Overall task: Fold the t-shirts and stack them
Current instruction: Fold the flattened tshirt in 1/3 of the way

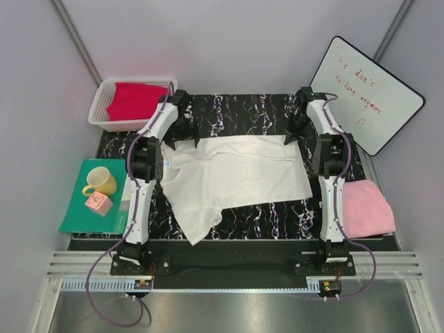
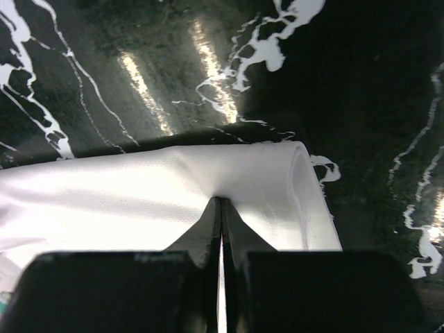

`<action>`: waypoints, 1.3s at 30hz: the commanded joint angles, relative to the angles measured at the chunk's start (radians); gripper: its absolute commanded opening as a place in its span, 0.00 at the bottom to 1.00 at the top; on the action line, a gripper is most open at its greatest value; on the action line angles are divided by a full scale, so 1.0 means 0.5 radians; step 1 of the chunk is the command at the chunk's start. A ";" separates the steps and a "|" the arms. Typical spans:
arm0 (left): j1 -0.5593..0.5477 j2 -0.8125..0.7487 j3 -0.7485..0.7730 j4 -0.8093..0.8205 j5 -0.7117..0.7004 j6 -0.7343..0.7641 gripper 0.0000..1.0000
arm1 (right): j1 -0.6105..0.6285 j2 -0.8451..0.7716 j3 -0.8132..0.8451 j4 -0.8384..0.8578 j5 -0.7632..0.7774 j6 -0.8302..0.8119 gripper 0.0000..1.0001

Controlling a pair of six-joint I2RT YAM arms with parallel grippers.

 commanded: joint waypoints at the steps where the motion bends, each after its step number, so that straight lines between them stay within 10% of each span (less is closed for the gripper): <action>1: 0.104 -0.036 0.074 0.282 -0.067 -0.002 0.99 | -0.025 -0.013 -0.068 0.060 0.395 0.009 0.00; 17: -0.012 -0.652 -0.270 0.487 0.464 0.164 0.99 | -0.041 0.018 0.036 0.075 0.595 -0.022 0.00; 31: -0.227 -0.591 -0.555 0.484 0.449 0.342 0.99 | -0.044 -0.105 -0.019 0.149 0.432 -0.053 0.07; 37: -0.224 -0.475 -0.564 0.466 0.381 0.345 0.99 | -0.041 -0.191 -0.034 0.152 0.316 -0.108 0.35; 39: -0.227 -0.432 -0.546 0.466 0.381 0.342 0.99 | -0.041 -0.221 -0.040 0.152 0.297 -0.129 0.67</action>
